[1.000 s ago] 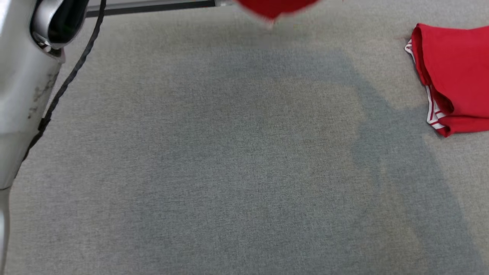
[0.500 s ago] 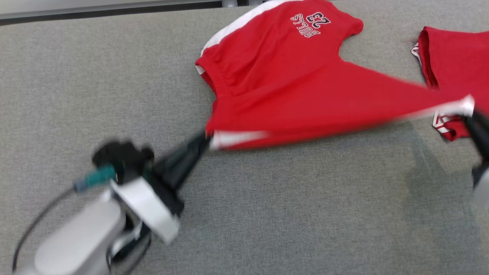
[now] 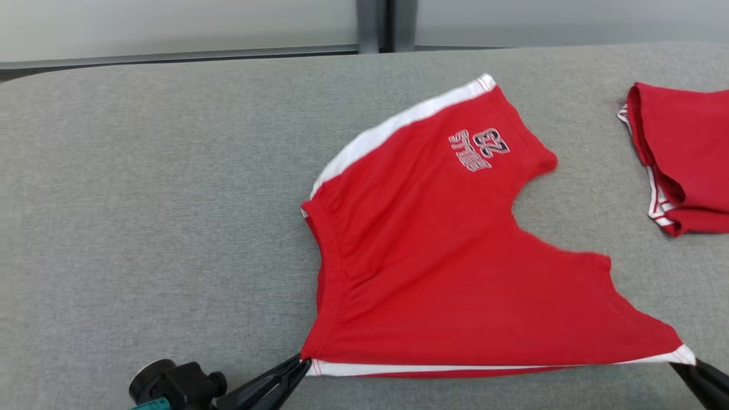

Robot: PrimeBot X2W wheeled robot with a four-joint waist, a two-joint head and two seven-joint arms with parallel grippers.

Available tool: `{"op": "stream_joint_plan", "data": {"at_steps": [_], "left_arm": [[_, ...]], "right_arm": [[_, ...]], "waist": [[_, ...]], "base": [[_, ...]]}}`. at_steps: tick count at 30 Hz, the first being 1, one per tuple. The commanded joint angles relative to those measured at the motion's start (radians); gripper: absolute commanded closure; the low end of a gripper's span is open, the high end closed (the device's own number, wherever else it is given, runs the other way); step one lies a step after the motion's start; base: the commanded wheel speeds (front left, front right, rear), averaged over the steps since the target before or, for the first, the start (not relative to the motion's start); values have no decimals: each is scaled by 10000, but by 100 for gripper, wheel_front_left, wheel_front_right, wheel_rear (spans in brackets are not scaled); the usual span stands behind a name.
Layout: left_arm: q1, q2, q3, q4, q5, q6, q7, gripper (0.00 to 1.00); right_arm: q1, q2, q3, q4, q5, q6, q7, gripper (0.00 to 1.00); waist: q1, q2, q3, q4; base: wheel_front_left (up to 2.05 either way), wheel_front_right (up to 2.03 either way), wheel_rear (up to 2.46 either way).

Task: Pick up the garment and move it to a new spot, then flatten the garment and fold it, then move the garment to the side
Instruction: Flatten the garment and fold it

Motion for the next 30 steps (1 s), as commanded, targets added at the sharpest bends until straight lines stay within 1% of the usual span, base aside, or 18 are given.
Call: {"op": "stream_joint_plan", "data": {"at_steps": [1,2,5,7,8,11,14,19,23,25,30], "left_arm": [[41,242,73,-295,-119,74,161,100],[-22,227,98,-453,-243,25,220,100],[-446,-204,384,-789,-980,-266,317,100],[-890,-517,465,-711,-1244,-466,519,100],[-890,-517,465,-711,-1244,-466,519,100],[-1816,-1105,461,-196,-1528,-753,920,100],[-2734,-1784,479,687,-1922,-977,1212,100],[-4148,-2523,474,2016,-2590,-1144,1560,100],[-4873,-2781,561,2525,-3440,-1158,1693,100],[-5108,-2777,601,2657,-3972,-1139,1812,100],[-5565,-2656,595,3053,-4803,-1141,2143,100]], "right_arm": [[225,-31,-562,-531,132,-29,370,100],[278,-18,-766,-809,204,-27,555,100],[-63,-44,-1039,-1291,350,-26,1145,100],[-520,-16,-1073,-1263,576,-26,1586,100],[-520,-16,-1073,-1263,576,-26,1586,100],[-1461,-134,-1056,-884,845,-26,2257,100],[-2624,-243,-933,-382,1083,-24,2792,100],[-4658,-651,-736,623,1424,-24,3780,100],[-6192,-1032,-548,1204,1598,-24,4448,100],[-6946,-1125,-292,1431,1623,-24,4689,100],[-8769,-1170,623,2093,1524,-24,5260,100]], "waist": [[0,0,-135,209],[0,0,-139,265],[0,0,-101,451],[0,0,-22,617],[0,0,-22,617],[0,0,145,891],[0,0,413,1154],[0,0,952,1448],[0,0,1392,1535],[0,0,1566,1560],[0,0,1968,1661]], "base": [[0,0,0],[0,0,0],[0,0,0],[0,0,0],[0,0,0],[0,0,0],[0,0,0],[0,0,0],[0,0,0],[0,0,0],[0,0,0]]}}
